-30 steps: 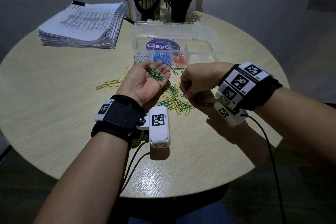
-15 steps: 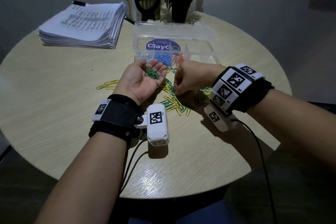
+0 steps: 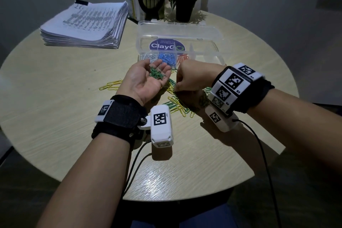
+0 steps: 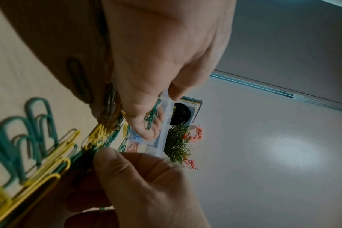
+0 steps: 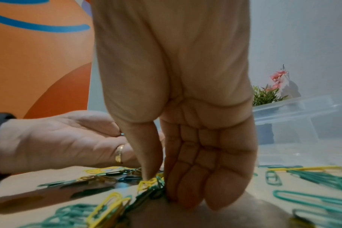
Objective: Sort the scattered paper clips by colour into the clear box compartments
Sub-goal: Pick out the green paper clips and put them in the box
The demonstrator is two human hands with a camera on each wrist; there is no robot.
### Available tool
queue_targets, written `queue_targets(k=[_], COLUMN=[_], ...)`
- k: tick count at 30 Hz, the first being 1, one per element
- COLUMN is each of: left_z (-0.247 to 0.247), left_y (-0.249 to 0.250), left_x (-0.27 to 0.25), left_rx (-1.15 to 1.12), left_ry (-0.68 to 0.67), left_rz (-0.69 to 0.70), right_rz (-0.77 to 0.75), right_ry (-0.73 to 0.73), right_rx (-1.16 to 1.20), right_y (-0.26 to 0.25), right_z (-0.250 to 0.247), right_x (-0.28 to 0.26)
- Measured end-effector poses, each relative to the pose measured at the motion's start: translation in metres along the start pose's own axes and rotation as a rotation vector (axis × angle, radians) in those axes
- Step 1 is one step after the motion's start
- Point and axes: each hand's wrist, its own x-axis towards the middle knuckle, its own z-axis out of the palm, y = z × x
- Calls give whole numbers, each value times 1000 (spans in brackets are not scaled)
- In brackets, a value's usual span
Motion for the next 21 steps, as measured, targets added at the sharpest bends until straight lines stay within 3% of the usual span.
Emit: queue_targets(k=[15, 21], left_z=[0, 2], left_y=[1, -1], left_x=[1, -1], left_rx=[11, 40], left_ry=[8, 10], left_rz=[-1, -5], right_rz=[-32, -47], right_ry=[-160, -26], right_rx=[-65, 284], right_y=[0, 9], right_z=[-3, -24], right_x=[-8, -9])
